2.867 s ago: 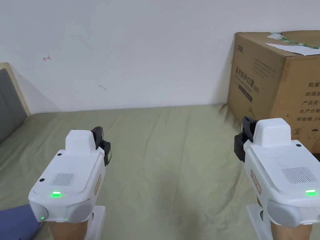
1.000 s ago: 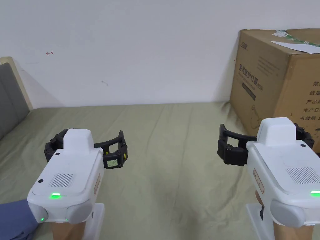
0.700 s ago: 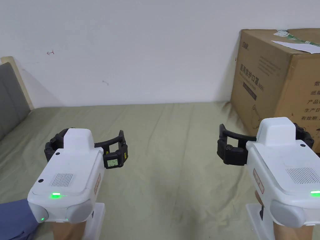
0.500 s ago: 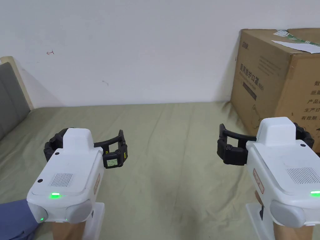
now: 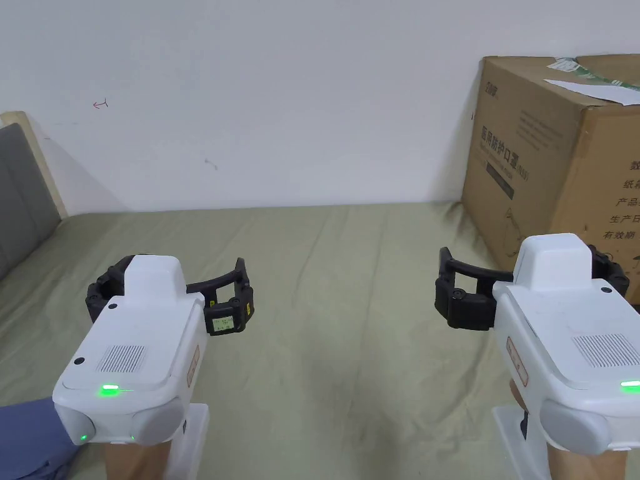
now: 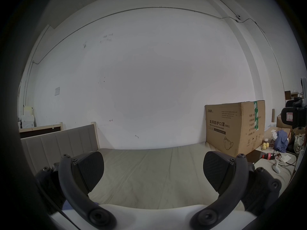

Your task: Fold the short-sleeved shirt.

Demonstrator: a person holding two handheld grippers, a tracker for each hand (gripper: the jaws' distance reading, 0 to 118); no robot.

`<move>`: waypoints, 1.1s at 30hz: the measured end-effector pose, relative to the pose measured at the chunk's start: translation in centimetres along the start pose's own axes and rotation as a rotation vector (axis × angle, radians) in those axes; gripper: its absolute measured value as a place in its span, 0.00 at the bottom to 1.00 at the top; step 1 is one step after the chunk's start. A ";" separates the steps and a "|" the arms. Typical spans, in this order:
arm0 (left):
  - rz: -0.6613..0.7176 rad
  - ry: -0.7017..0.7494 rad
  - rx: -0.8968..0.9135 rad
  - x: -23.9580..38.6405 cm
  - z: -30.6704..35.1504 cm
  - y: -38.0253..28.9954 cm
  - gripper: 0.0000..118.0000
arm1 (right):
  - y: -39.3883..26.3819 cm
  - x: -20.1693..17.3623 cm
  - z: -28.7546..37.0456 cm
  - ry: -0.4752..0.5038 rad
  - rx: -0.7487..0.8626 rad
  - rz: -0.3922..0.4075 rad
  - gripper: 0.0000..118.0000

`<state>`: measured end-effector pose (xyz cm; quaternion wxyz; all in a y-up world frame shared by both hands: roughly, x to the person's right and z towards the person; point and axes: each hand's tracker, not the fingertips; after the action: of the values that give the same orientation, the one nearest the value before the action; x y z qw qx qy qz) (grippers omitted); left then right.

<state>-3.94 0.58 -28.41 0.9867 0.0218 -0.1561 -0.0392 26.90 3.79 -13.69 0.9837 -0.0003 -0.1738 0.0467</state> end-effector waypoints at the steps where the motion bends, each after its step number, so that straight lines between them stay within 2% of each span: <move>1: -0.001 0.002 0.001 0.0 0.0 0.0 1.00 | 0.0 0.0 0.0 -0.001 -0.001 0.000 0.98; 8: -0.003 -0.002 -0.004 -0.1 0.0 -0.2 1.00 | 0.1 0.0 -0.2 -0.018 -0.012 -0.014 0.98; 11: -0.011 -0.005 -0.007 -0.1 0.0 -0.2 1.00 | 0.4 -0.2 -0.7 -0.109 -0.066 -0.060 0.98; 13: -0.007 -0.006 -0.005 -0.1 0.0 -0.2 1.00 | 0.8 0.0 -1.1 -0.113 -0.129 -0.093 0.98; 15: 0.002 -0.008 -0.006 -0.2 0.0 -0.2 1.00 | 1.4 0.5 -1.8 -0.099 -0.254 -0.170 0.98; 19: 0.024 -0.017 -0.002 -0.4 0.0 0.1 1.00 | 2.5 0.8 -3.2 -0.196 -0.513 -0.263 0.98; 22: 0.027 -0.013 0.005 -0.4 0.0 0.3 1.00 | 2.3 1.1 -3.7 -0.156 -0.580 -0.304 0.98; 26: 0.028 -0.012 0.013 -0.6 0.0 0.5 1.00 | 2.3 0.5 -3.3 -0.175 -0.577 -0.279 0.98; 30: 0.025 -0.011 0.017 -0.8 0.0 0.6 1.00 | 2.2 -0.3 -3.0 -0.183 -0.557 -0.211 0.97; 33: 0.026 -0.010 0.021 -0.8 0.1 0.7 1.00 | 2.0 -0.1 -3.0 -0.174 -0.546 -0.223 0.97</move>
<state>-4.72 1.39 -28.56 0.9861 0.0300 -0.1618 -0.0246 27.68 5.77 -16.51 0.9277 -0.2415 -0.2626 -0.1103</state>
